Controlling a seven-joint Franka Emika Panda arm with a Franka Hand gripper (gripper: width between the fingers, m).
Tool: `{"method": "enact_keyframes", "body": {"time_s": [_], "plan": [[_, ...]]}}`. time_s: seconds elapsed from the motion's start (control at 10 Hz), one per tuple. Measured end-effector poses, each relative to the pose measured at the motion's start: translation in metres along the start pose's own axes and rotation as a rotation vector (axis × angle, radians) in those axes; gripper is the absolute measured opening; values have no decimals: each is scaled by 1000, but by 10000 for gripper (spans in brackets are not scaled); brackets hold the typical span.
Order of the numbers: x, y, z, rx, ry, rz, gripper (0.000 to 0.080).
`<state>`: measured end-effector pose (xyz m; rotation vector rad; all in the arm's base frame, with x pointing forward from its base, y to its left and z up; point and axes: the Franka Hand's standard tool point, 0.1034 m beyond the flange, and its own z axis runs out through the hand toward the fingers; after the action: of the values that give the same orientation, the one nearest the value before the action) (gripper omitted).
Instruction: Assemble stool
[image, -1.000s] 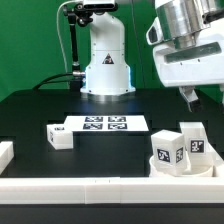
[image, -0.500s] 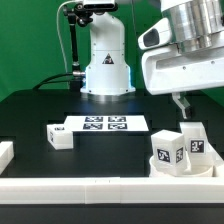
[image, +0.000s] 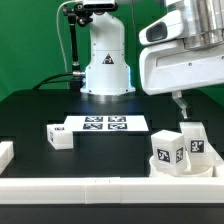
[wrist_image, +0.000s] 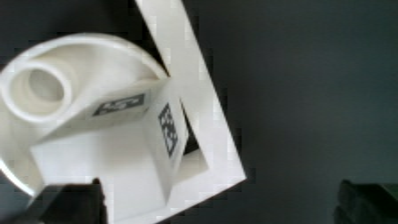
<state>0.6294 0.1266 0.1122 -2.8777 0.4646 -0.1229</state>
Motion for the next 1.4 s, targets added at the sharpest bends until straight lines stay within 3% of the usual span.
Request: {"method": "enact_keyframes", "body": {"time_s": [0.2, 0.6, 1.4], "plan": [[-2, 2, 3, -12, -3, -235, 649], [0, 2, 4, -72, -2, -686, 649], [1, 15, 9, -99, -57, -1231, 649]]}}
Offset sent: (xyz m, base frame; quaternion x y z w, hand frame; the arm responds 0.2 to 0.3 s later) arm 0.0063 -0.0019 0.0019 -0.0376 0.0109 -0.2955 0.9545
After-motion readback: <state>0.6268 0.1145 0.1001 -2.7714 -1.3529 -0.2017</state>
